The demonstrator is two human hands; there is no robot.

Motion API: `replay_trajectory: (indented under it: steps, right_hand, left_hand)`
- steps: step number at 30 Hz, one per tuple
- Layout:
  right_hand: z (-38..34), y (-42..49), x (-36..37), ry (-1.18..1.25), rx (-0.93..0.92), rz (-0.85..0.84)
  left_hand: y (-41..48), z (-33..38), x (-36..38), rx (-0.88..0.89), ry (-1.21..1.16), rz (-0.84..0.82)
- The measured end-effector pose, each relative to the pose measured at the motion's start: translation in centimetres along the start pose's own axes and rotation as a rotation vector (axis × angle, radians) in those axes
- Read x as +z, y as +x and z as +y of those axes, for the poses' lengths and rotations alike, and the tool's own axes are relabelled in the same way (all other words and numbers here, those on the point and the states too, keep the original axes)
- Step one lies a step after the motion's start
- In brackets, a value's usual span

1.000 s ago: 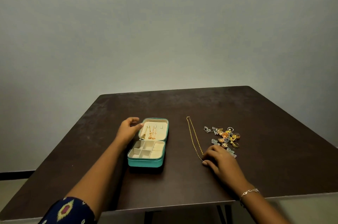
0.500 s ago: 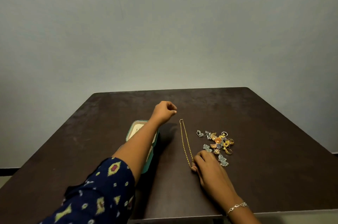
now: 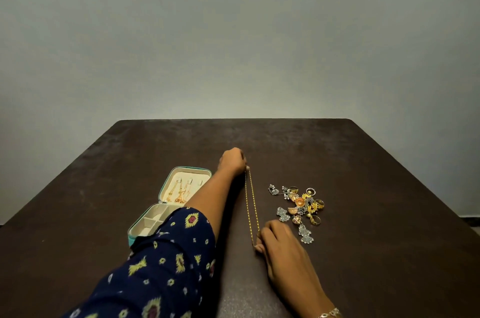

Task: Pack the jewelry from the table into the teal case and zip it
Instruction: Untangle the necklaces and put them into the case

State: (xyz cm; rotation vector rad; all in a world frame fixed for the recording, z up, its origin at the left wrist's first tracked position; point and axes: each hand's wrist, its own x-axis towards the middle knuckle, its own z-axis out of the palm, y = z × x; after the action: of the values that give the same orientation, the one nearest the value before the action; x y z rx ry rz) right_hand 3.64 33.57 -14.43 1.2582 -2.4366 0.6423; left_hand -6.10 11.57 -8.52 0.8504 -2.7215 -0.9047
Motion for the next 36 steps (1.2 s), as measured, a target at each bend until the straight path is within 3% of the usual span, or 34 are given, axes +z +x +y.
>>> replay_trajectory:
  steps: [13, 25, 31, 36]
  right_hand:
    - [0.1, 0.2, -0.1, -0.001, -0.045, -0.006]
    - [-0.4, -0.2, -1.9, 0.085, -0.356, 0.035]
    - [-1.2, -1.6, -2.9, 0.207, -0.307, 0.031]
    - [-2.5, -2.0, -4.7, 0.337, -0.189, -0.104]
  left_hand:
    - [-0.3, 0.6, 0.5, 0.058, 0.176, 0.063]
    - [-4.0, 2.4, -4.0, 0.007, -0.486, 0.023]
    - [-7.8, 2.0, -5.9, -0.023, -0.620, -0.024]
    - [-10.5, 1.6, -6.7, -0.023, -0.697, -0.013]
